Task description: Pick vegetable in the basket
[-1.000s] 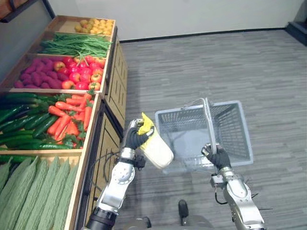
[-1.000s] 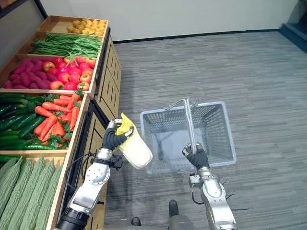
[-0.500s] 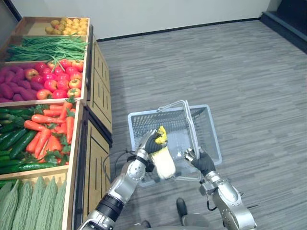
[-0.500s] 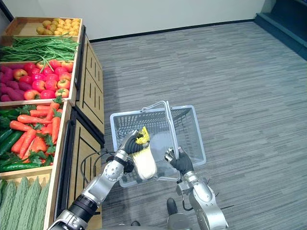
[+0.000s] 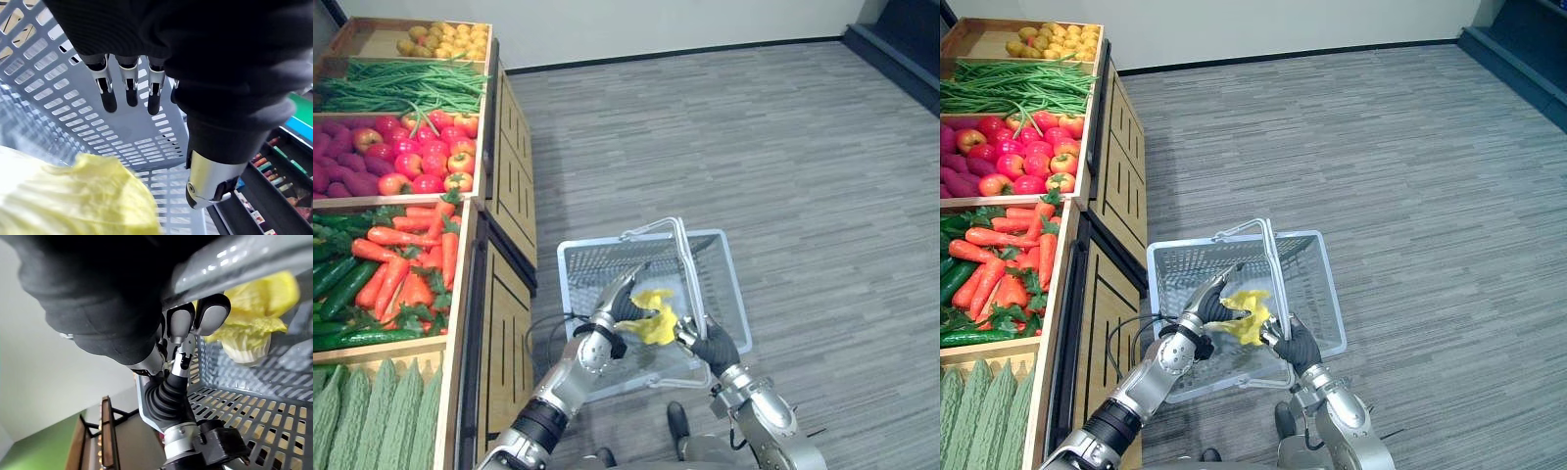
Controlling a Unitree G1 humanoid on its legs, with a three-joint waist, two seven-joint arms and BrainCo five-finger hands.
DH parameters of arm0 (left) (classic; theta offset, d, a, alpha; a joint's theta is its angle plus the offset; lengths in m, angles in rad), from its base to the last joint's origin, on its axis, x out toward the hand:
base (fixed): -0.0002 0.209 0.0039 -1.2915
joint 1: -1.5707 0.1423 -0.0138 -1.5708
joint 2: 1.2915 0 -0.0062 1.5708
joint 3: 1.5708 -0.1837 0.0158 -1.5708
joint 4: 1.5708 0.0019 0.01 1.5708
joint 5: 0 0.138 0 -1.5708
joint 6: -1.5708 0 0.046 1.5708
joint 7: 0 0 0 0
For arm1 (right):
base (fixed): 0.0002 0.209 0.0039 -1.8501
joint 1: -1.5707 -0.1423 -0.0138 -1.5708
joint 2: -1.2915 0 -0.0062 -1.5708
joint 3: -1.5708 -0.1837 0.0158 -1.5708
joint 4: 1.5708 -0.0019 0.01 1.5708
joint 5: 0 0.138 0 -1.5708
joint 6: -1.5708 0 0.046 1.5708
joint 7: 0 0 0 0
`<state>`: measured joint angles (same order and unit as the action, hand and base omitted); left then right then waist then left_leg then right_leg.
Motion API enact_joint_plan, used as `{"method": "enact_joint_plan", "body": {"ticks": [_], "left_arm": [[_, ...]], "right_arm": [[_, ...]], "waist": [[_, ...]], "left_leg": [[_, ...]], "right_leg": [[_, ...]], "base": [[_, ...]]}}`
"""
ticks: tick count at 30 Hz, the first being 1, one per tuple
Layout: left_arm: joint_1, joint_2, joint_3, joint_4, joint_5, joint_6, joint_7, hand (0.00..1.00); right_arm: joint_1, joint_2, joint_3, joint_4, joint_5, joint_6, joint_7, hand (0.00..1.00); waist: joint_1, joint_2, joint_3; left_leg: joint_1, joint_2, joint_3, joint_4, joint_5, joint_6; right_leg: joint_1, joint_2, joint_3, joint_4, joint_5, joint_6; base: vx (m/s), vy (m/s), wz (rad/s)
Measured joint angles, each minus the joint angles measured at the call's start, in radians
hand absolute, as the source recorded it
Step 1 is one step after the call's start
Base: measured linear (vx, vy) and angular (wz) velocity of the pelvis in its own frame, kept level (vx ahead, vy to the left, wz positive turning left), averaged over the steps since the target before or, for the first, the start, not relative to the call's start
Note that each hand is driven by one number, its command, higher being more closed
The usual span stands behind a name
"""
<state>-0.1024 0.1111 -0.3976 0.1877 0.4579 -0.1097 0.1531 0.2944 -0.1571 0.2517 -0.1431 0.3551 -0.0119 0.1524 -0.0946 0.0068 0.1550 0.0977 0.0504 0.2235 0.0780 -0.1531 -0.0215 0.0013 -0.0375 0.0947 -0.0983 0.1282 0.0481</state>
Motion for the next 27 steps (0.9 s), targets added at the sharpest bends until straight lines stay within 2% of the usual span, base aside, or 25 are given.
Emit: {"method": "enact_joint_plan", "body": {"ticks": [6,10,12,16,23,27], "left_arm": [[0.142,-0.038,0.077,-0.122,-0.109,-0.010,0.000,0.00],[0.244,-0.057,0.186,-0.236,-0.224,-0.019,0.000,0.00],[0.295,-0.059,0.239,-0.257,-0.271,-0.024,0.001,0.00],[0.396,-0.074,0.352,-0.260,-0.341,-0.025,0.005,0.00],[0.496,-0.097,0.455,-0.258,-0.373,-0.022,0.022,0.00],[0.517,-0.138,0.490,-0.266,-0.389,-0.017,0.023,0.00]], "right_arm": [[0.002,0.060,-0.126,0.000,-0.137,0.000,-0.079,1.00],[0.003,0.074,-0.244,0.000,-0.219,0.000,-0.138,1.00],[0.014,0.074,-0.284,0.000,-0.244,0.000,-0.159,1.00],[0.057,0.092,-0.364,0.000,-0.282,0.000,-0.181,1.00],[0.108,0.127,-0.396,0.004,-0.344,0.000,-0.198,1.00],[0.124,0.134,-0.398,0.010,-0.372,0.002,-0.202,1.00]], "waist": [[0.010,-0.001,-0.003],[0.030,0.002,-0.005],[0.031,0.006,-0.022],[0.054,0.008,-0.044],[0.075,0.007,-0.051],[0.101,0.003,-0.051]], "left_leg": [[0.000,-0.001,-0.004,-0.007,0.002,0.002],[-0.002,0.000,-0.016,-0.006,0.002,0.002],[-0.009,0.000,-0.031,-0.006,0.002,0.002],[-0.014,-0.002,-0.046,-0.006,0.002,0.003],[-0.025,-0.001,-0.055,0.015,-0.011,0.009],[-0.070,0.018,-0.048,0.114,-0.077,0.006]], "right_leg": [[0.000,0.000,-0.008,0.000,-0.003,0.004],[0.002,0.000,-0.019,0.000,-0.005,0.007],[0.002,-0.003,-0.037,0.000,-0.008,0.010],[0.013,-0.008,-0.054,0.000,-0.017,0.019],[0.021,-0.014,-0.070,0.003,-0.027,0.017],[-0.003,-0.005,-0.074,0.052,-0.079,0.017]], "base": [[-0.02,-0.006,0.01],[0.00,-0.017,0.09],[0.00,-0.019,0.21],[-0.02,-0.014,0.14],[-0.04,-0.015,0.07],[-0.01,0.005,-0.02]]}}
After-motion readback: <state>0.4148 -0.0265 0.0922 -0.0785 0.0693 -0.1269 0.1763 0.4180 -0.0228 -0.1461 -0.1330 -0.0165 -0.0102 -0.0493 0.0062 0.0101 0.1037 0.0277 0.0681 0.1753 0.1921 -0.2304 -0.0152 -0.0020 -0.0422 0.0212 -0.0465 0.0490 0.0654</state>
